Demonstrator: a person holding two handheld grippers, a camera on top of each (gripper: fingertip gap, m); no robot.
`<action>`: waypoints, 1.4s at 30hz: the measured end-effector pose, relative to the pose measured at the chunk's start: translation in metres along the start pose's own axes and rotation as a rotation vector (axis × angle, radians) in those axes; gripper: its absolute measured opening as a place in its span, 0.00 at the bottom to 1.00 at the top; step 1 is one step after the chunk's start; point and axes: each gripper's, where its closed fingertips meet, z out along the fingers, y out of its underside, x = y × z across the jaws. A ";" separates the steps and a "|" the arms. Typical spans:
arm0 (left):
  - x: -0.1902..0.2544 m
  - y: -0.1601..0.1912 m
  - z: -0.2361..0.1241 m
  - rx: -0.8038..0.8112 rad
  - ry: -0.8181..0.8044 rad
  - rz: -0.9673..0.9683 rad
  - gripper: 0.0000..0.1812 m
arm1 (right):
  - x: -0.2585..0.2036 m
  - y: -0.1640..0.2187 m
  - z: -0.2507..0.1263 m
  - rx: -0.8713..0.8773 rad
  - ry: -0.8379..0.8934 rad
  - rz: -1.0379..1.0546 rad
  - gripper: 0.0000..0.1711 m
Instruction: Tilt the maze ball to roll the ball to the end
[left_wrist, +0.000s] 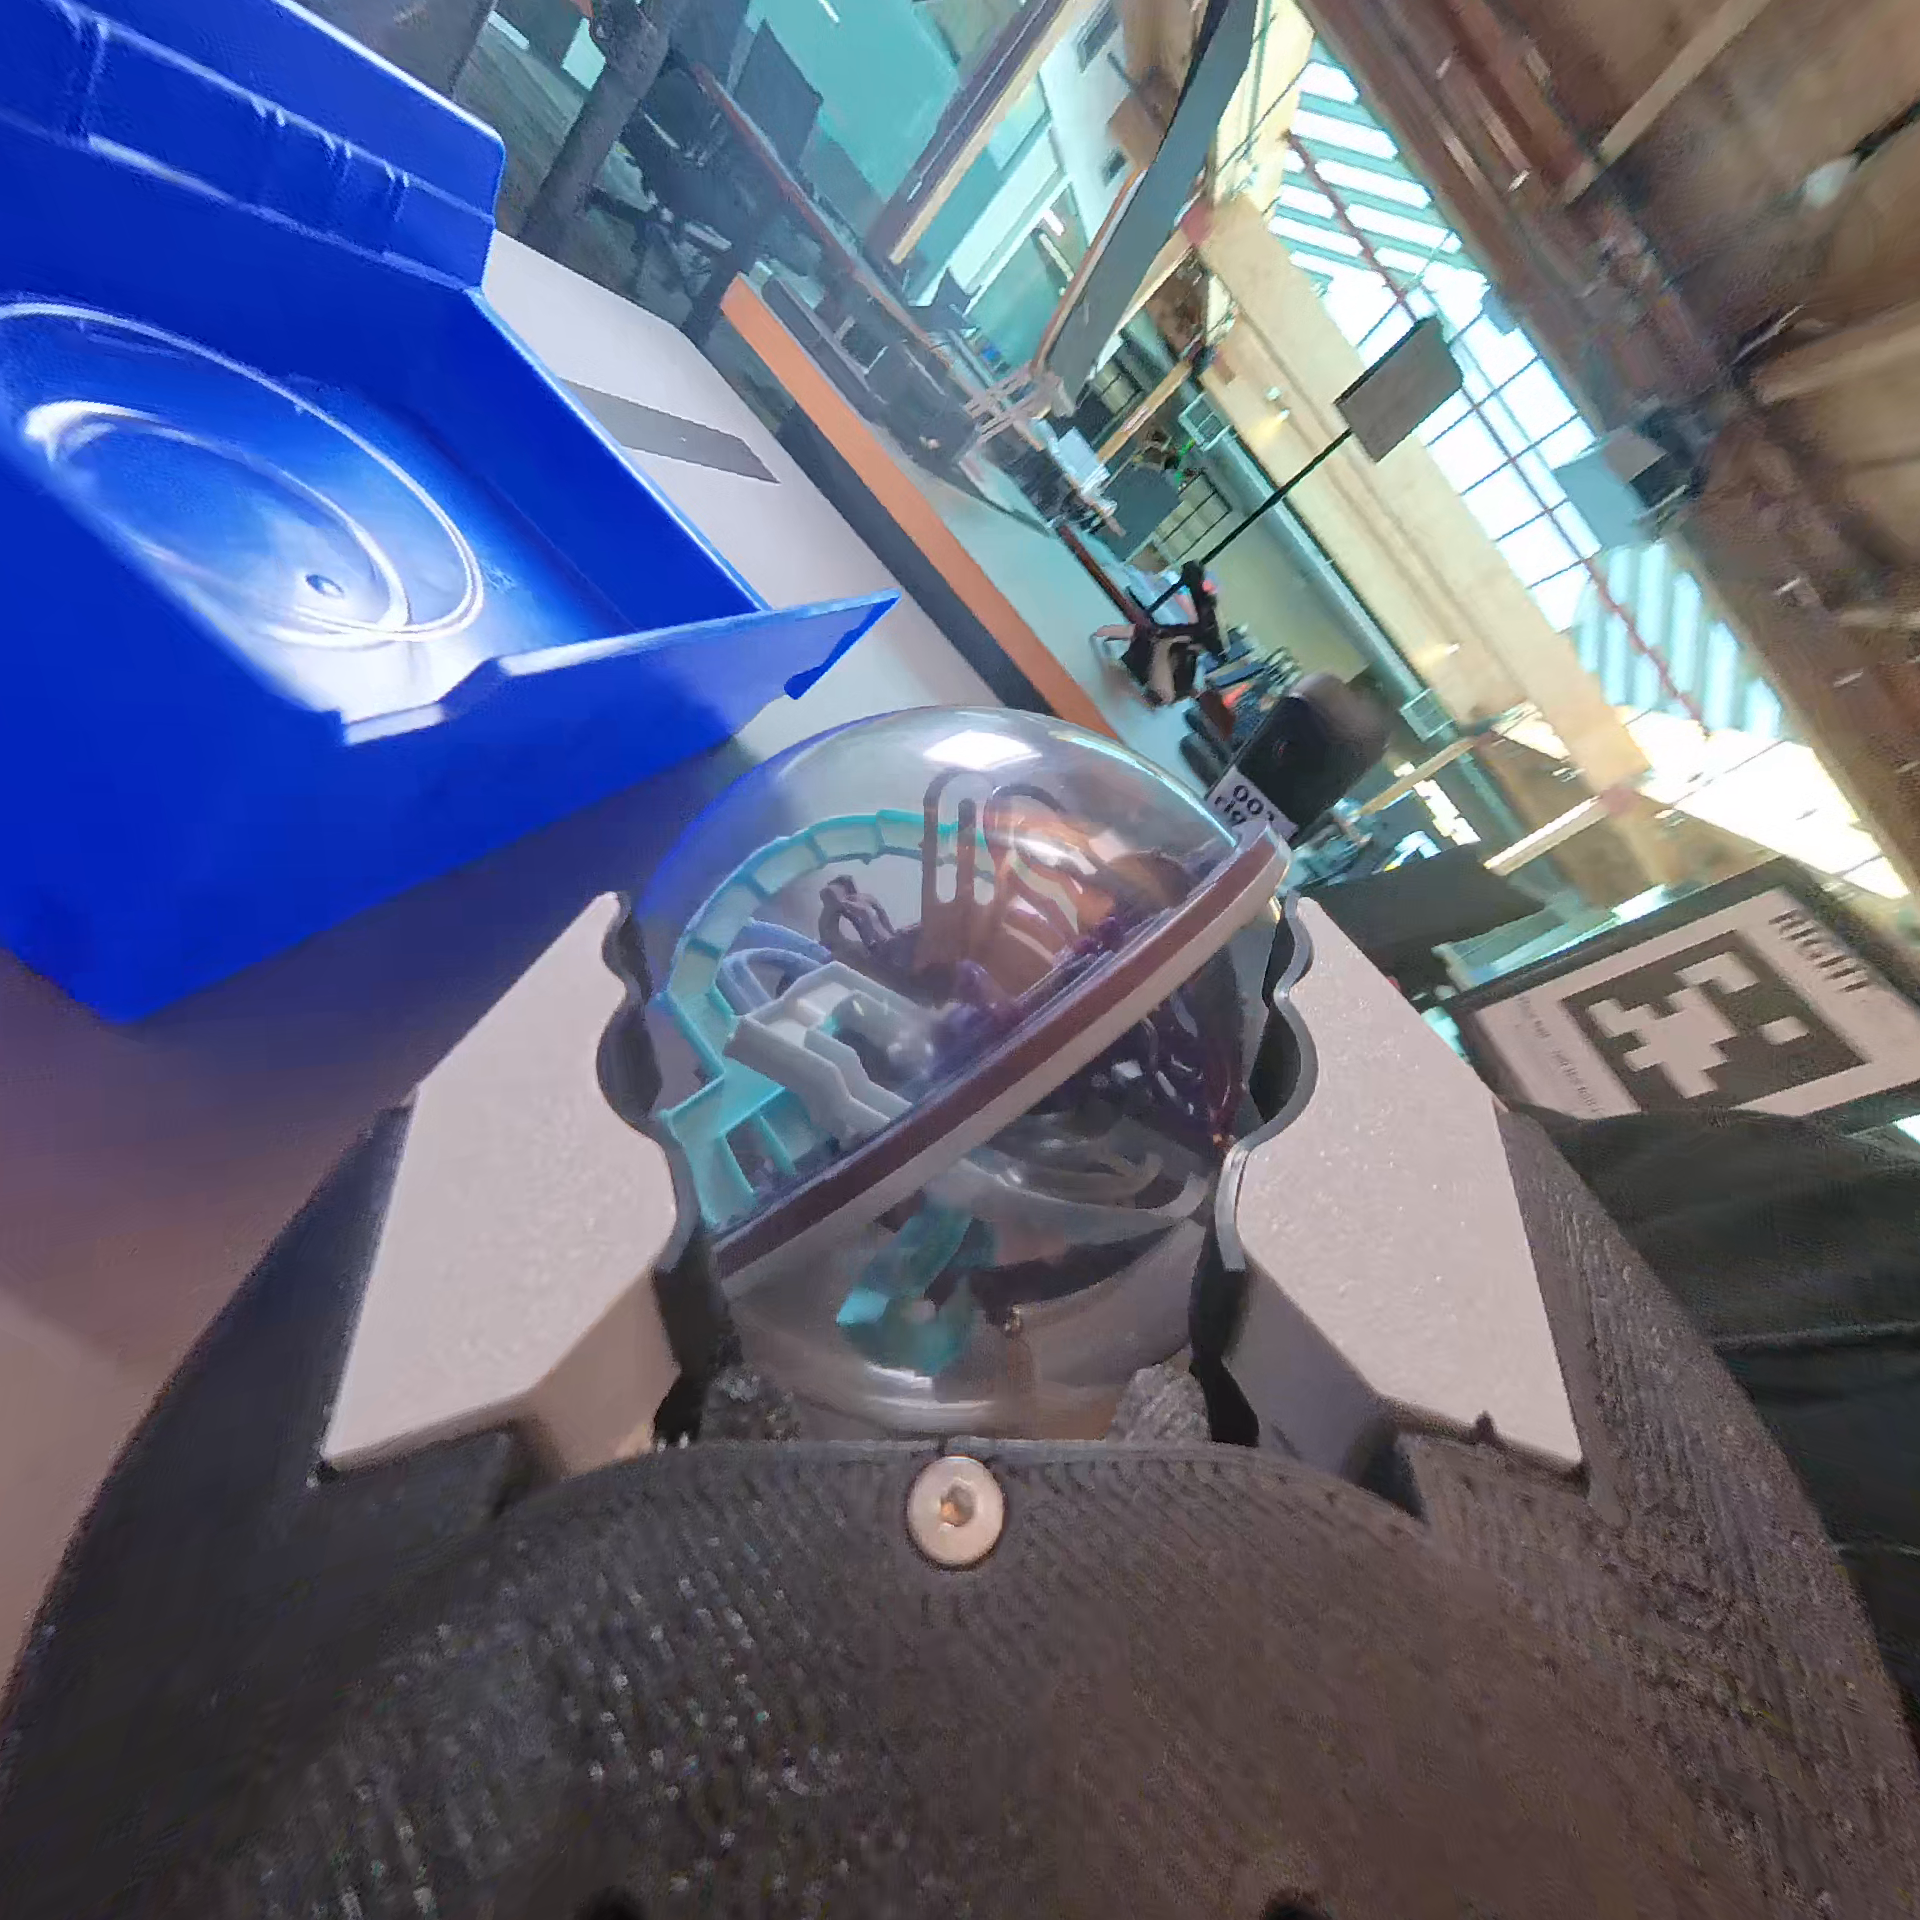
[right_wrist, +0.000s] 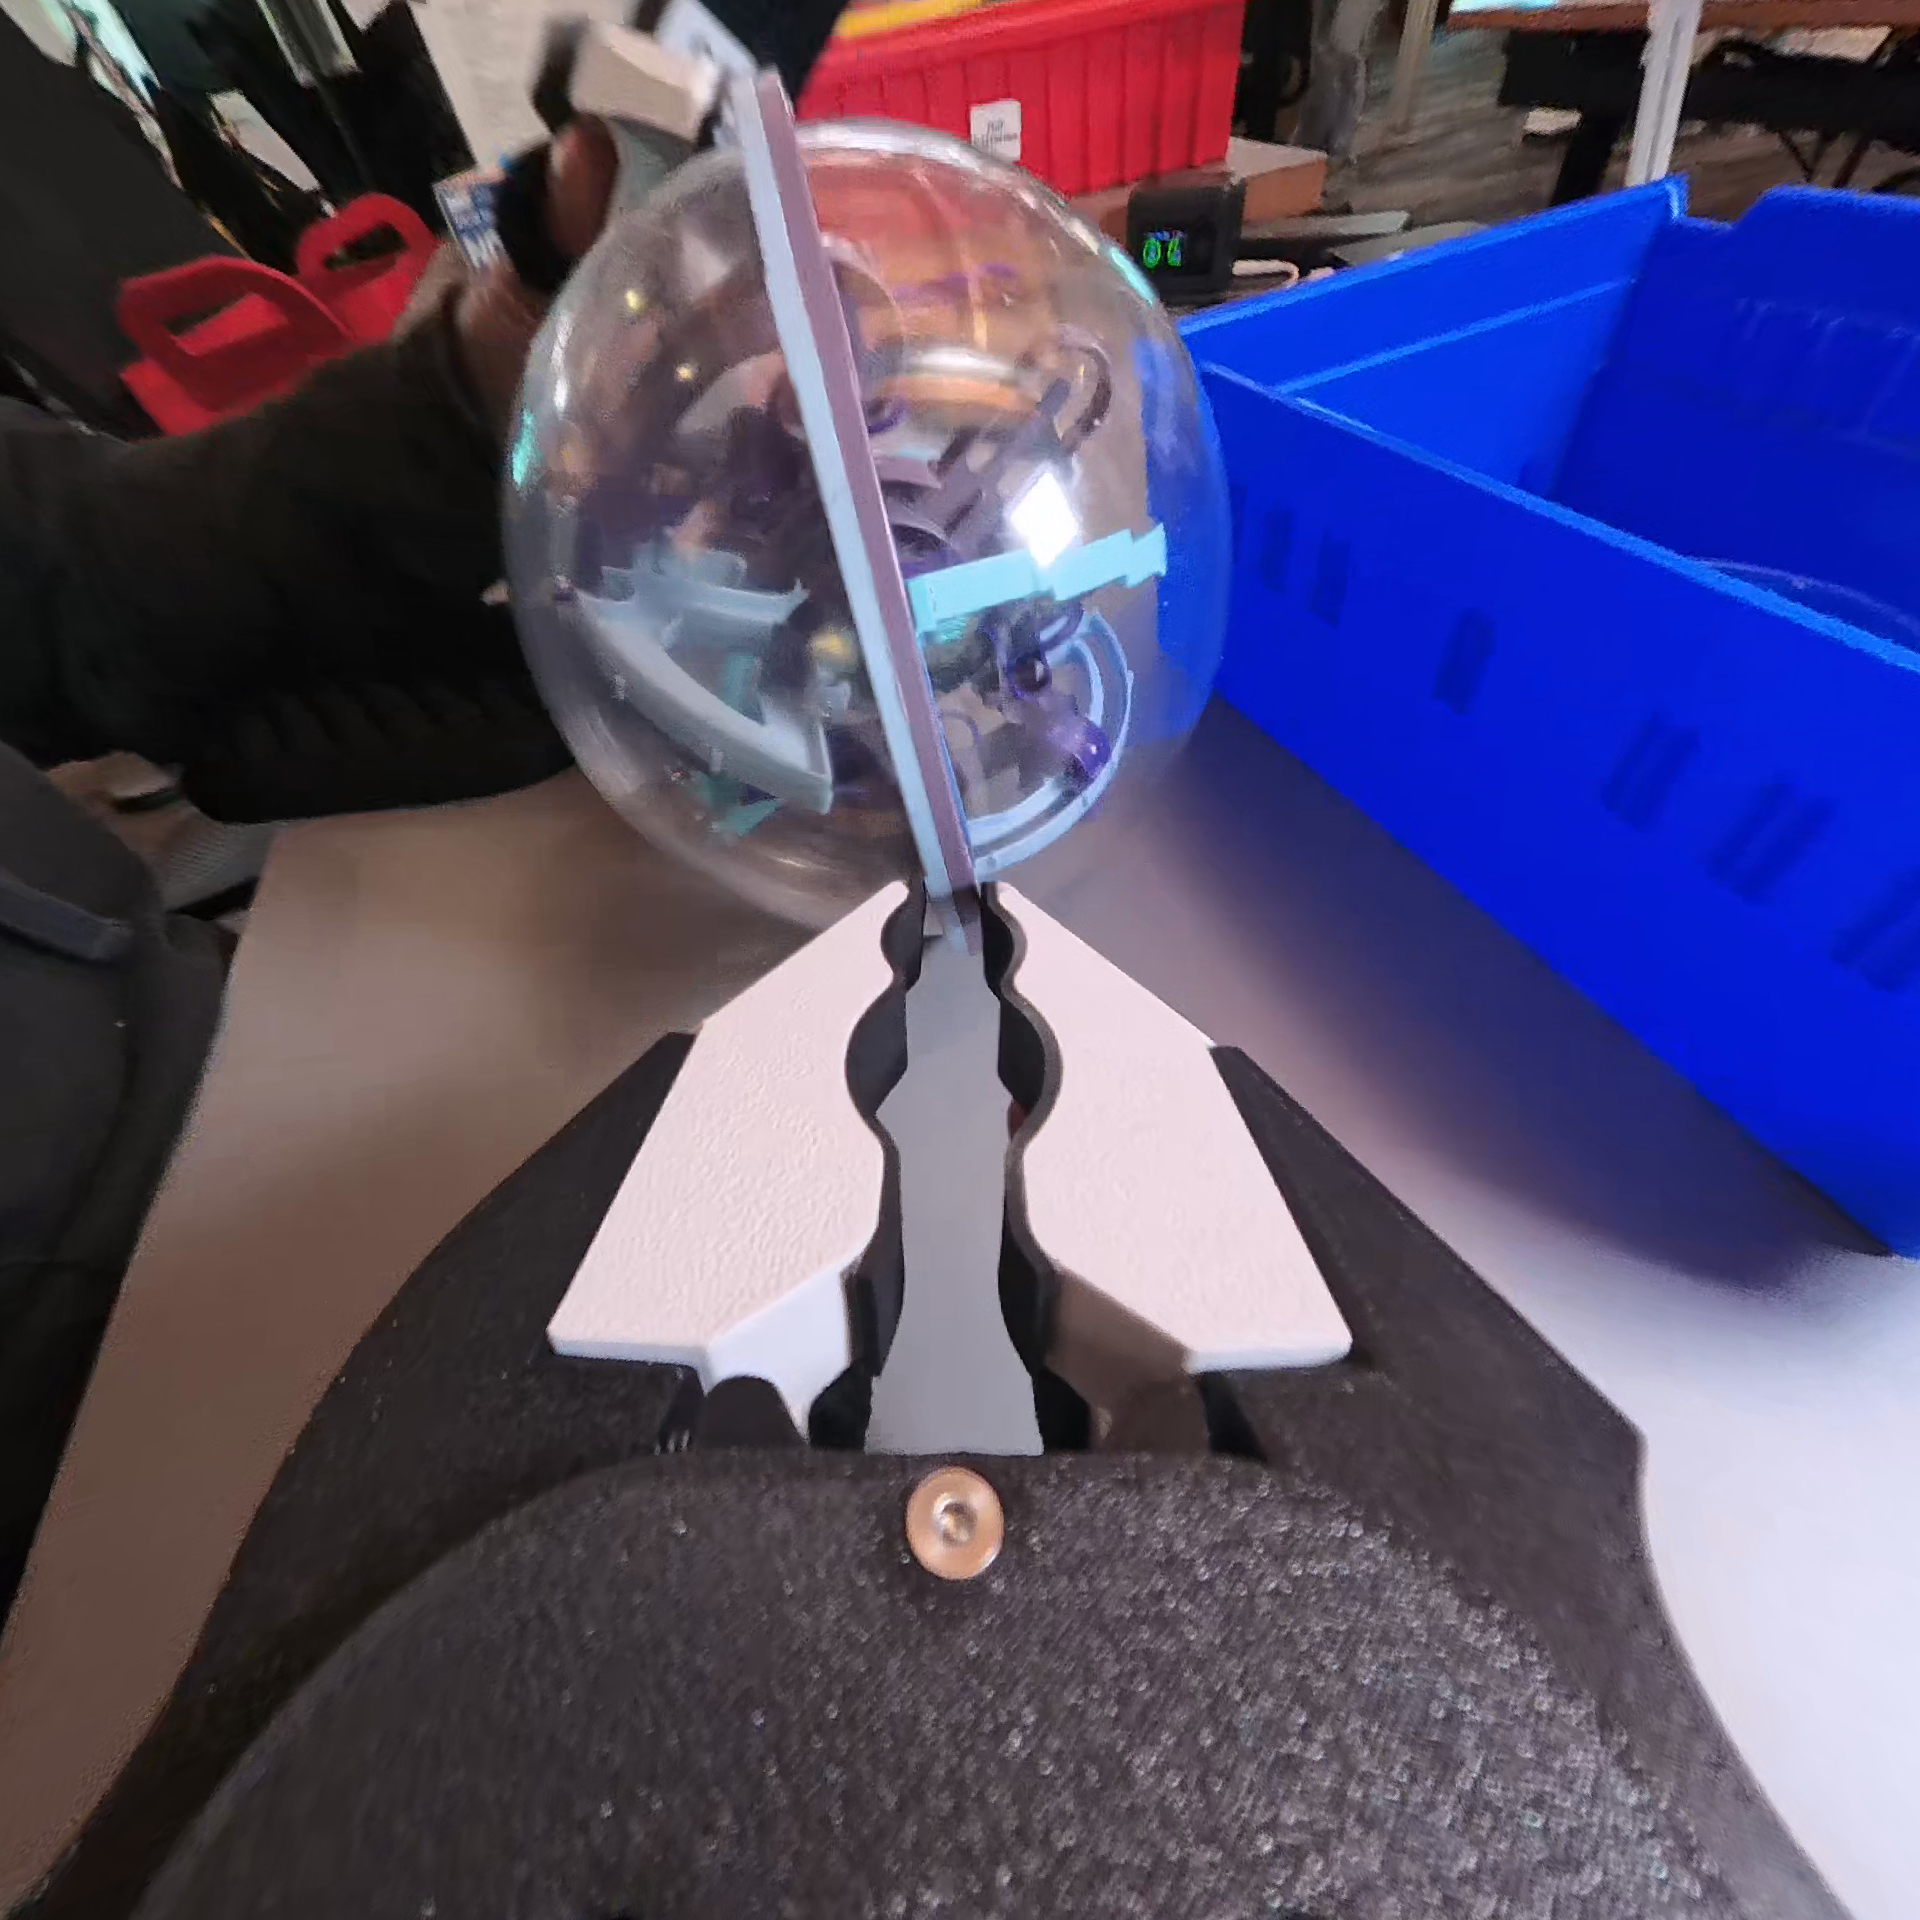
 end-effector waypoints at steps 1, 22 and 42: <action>0.003 0.000 0.003 -0.011 -0.020 0.039 0.65 | 0.001 0.005 0.001 -0.032 0.001 -0.016 0.05; 0.033 0.094 -0.004 -0.449 0.291 0.542 0.82 | -0.034 0.018 -0.014 -0.150 -0.174 -0.109 0.52; 0.048 0.033 0.056 -0.249 0.110 0.579 0.75 | 0.013 0.000 -0.042 -0.123 0.101 -0.167 0.69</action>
